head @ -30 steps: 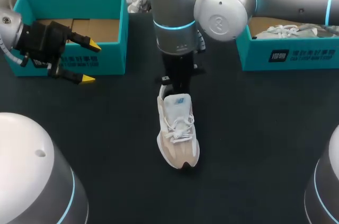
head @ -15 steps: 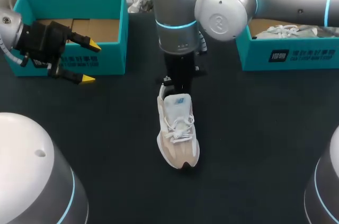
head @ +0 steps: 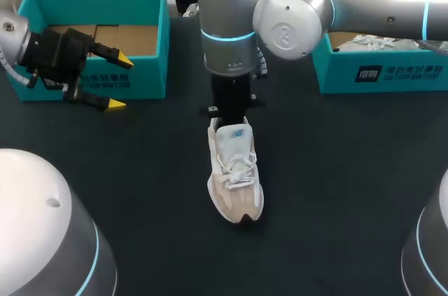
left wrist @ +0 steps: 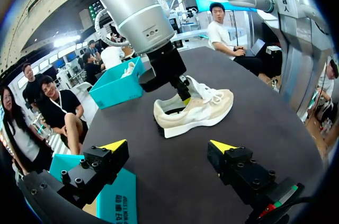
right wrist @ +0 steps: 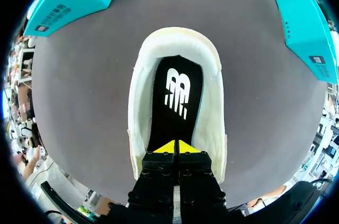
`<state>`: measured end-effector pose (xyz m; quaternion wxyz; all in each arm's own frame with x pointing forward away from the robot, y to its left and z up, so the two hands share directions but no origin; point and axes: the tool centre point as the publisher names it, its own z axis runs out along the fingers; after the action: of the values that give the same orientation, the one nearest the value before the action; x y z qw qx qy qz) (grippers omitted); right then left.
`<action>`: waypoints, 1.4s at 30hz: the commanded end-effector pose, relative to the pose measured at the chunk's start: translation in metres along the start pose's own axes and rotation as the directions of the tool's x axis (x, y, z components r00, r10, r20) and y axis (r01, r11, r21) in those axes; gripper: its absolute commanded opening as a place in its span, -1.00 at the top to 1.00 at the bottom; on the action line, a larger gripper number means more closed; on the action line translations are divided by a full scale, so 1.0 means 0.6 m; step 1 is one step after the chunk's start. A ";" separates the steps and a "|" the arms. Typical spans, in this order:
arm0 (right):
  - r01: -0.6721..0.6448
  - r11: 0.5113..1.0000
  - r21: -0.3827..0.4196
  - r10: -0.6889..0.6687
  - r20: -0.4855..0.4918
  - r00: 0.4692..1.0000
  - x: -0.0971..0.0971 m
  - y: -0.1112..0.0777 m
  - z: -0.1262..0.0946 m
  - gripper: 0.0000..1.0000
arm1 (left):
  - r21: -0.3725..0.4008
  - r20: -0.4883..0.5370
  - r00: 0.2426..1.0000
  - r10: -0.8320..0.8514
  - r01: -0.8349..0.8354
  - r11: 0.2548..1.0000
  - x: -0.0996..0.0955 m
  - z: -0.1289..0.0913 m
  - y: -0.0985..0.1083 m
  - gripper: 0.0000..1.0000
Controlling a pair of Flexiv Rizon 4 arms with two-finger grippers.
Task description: Take the shoe out of the shoebox, open the shoe tongue, remove and reinsert the insole, then place the shoe into the shoebox
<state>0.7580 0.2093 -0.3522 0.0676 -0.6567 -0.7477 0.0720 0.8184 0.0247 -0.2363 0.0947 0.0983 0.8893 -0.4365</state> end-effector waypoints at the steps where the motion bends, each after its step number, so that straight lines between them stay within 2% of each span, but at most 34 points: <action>1: -0.020 1.000 -0.009 0.020 0.000 1.000 0.002 -0.001 0.002 -1.00 | -0.004 0.000 1.000 0.000 0.000 1.000 0.001 0.000 -0.001 -1.00; 21: -0.008 0.999 -0.046 0.008 0.000 1.000 0.006 0.005 -0.015 -1.00 | -0.004 0.000 1.000 0.000 0.000 1.000 0.001 0.000 -0.001 -1.00; 27: -0.005 0.999 -0.038 0.005 0.002 1.000 0.007 0.006 -0.008 -1.00 | -0.004 0.000 1.000 0.000 0.000 1.000 0.001 0.000 -0.001 -1.00; 33: -0.040 0.994 -0.100 0.041 0.006 0.999 -0.005 -0.003 -0.042 -1.00 | -0.004 0.000 1.000 0.000 0.000 1.000 0.001 0.000 -0.001 -1.00; 42: -0.051 0.983 -0.174 0.055 0.016 0.998 -0.007 -0.037 -0.092 -1.00 | -0.004 0.000 1.000 0.000 0.000 1.000 0.001 0.000 -0.001 -1.00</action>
<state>0.7568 0.2107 -0.3050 0.0157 -0.6773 -0.7347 0.0346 0.8184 0.0247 -0.2363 0.0947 0.0983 0.8893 -0.4365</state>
